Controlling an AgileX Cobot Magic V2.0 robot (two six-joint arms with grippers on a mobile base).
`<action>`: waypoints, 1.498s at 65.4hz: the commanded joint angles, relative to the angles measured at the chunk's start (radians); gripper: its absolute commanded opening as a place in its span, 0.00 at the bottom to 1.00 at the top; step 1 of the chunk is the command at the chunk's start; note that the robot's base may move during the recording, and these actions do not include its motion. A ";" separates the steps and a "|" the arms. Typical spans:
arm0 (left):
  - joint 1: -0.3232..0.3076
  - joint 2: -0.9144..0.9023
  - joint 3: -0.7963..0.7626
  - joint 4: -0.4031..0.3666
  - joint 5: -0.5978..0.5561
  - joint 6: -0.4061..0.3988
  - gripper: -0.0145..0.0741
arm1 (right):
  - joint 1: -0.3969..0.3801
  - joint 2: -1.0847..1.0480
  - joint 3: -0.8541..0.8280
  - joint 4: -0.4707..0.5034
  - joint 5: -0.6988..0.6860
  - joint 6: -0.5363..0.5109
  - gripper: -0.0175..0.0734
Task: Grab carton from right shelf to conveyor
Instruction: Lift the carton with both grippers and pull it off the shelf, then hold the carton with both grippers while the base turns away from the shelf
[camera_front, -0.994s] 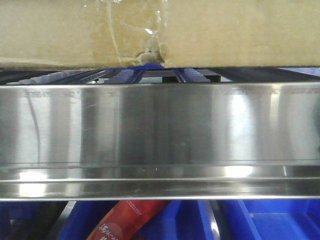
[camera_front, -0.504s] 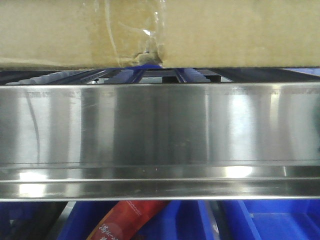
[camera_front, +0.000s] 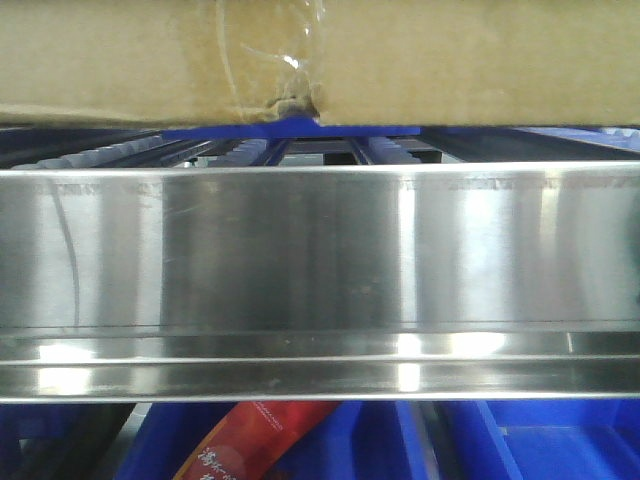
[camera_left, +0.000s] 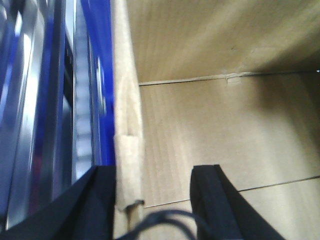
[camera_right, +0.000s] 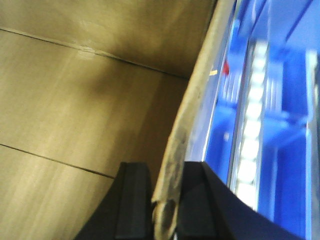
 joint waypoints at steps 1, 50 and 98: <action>-0.017 -0.013 -0.005 -0.058 -0.085 0.029 0.15 | 0.002 -0.009 -0.001 0.013 -0.097 -0.026 0.12; -0.017 -0.013 -0.005 -0.058 -0.170 0.029 0.15 | 0.002 -0.009 -0.001 0.013 -0.211 -0.026 0.12; -0.017 -0.013 -0.005 -0.052 -0.170 0.029 0.15 | 0.002 -0.009 -0.001 0.017 -0.217 -0.026 0.12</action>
